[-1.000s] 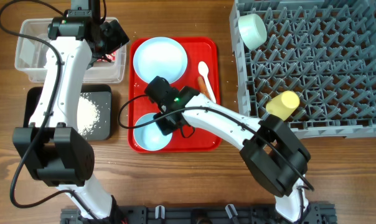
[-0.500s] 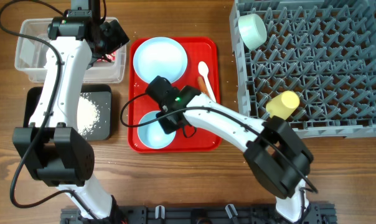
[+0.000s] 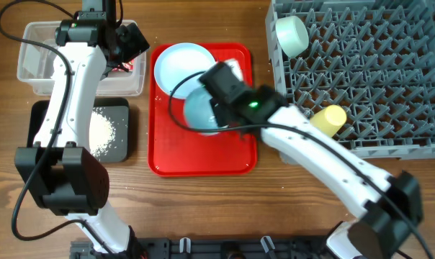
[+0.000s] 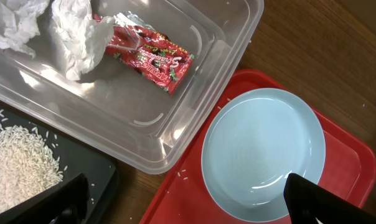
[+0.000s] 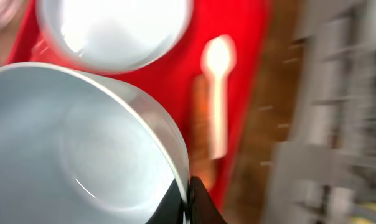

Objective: Sort waste into correct bins and load items into the dishwasher rack
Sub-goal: 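Set the light-blue bowl into the grey rack and release it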

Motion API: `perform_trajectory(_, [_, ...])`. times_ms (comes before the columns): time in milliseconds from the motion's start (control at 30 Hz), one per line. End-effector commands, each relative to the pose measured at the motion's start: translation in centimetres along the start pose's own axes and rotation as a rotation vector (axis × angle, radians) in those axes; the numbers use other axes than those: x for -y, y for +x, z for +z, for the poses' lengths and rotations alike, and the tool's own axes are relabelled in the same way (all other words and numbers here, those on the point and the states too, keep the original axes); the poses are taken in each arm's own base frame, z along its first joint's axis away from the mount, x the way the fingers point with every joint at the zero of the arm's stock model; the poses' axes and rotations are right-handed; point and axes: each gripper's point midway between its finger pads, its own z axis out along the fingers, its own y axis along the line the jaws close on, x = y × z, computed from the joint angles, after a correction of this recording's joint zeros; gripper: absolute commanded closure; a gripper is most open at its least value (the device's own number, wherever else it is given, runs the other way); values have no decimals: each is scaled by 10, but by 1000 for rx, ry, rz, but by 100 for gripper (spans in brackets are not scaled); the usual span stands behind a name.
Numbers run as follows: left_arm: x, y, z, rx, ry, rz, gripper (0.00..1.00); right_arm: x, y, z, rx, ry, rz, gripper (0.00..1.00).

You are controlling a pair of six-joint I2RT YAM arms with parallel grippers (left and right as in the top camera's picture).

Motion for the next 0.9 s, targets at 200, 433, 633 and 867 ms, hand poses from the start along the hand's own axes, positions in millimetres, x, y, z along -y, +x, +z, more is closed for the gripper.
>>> perform_trajectory(200, [-2,0,1,1,-8,-15,0,119,-26,-36,132,462,94,96])
perform_trajectory(433, [-2,0,1,1,-8,-15,0,176,-35,-52,162,695,101,96])
perform_trajectory(633, [-2,0,1,1,-8,-15,0,222,-41,-67,181,862,134,96])
perform_trajectory(867, [-2,0,1,1,-8,-15,0,254,-59,-72,187,935,91,96])
